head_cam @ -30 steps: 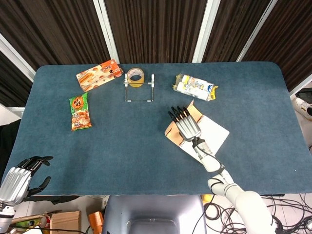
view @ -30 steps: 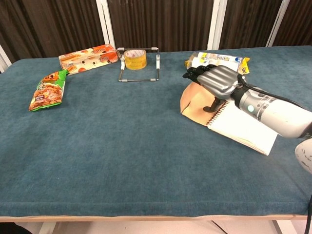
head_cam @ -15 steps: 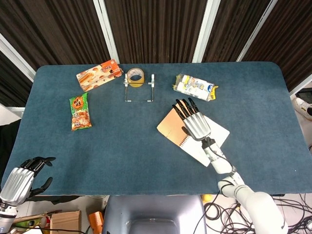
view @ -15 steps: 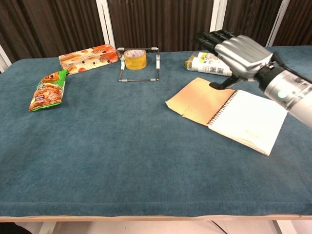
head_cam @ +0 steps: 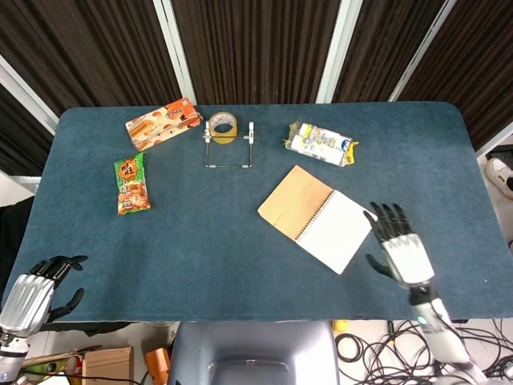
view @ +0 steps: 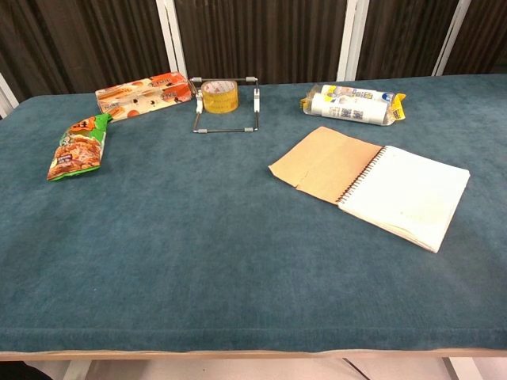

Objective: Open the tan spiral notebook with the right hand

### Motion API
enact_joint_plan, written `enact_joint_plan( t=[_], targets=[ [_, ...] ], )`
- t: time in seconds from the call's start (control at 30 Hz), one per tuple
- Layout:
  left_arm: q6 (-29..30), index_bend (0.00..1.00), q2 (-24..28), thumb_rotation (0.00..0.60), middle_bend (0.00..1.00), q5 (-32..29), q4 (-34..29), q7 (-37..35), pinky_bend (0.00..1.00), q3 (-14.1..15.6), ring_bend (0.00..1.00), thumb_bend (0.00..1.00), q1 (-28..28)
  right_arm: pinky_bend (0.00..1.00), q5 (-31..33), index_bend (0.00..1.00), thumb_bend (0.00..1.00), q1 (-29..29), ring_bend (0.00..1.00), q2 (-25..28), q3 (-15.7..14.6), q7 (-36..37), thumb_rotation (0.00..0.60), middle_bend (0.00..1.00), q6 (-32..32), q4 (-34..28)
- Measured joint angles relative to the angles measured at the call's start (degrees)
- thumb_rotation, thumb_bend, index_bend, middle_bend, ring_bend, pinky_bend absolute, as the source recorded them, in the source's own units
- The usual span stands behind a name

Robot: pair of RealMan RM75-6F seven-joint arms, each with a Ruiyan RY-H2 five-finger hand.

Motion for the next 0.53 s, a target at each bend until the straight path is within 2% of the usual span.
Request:
enact_joint_plan(
  t=[0.1, 0.17, 0.3, 0.53],
  targets=[
    [-0.51, 0.28, -0.35, 0.6, 0.41, -0.34, -0.33, 1.62, 0.38, -0.15, 0.29, 0.36, -0.08, 0.08, 1.25, 0.0, 0.18, -5.77, 0.0, 3.93, -2.05, -0.27, 0.6, 0.0, 2.98, -5.4],
    [-0.91, 0.28, -0.57, 0.6, 0.4, -0.51, -0.6, 2.6, 0.38, -0.17, 0.29, 0.36, -0.13, 0.08, 1.47, 0.0, 0.18, -7.3, 0.0, 4.82, -2.63, -1.6, 0.6, 0.0, 4.07, -7.03],
    [-2.0, 0.28, -0.78, 0.6, 0.39, -0.85, -0.93, 3.84, 0.38, -0.15, 0.29, 0.36, -0.4, 0.08, 2.56, 0.0, 0.18, -9.42, 0.0, 5.15, -2.17, -5.38, 0.6, 0.0, 4.88, -8.18],
    [-2.78, 0.28, -0.79, 0.6, 0.38, -0.99, -1.25, 4.35, 0.38, -0.04, 0.29, 0.36, -0.73, 0.08, 2.92, 0.0, 0.17, -10.48, 0.0, 5.24, -1.15, -6.95, 0.6, 0.0, 2.94, -8.67]
  ],
)
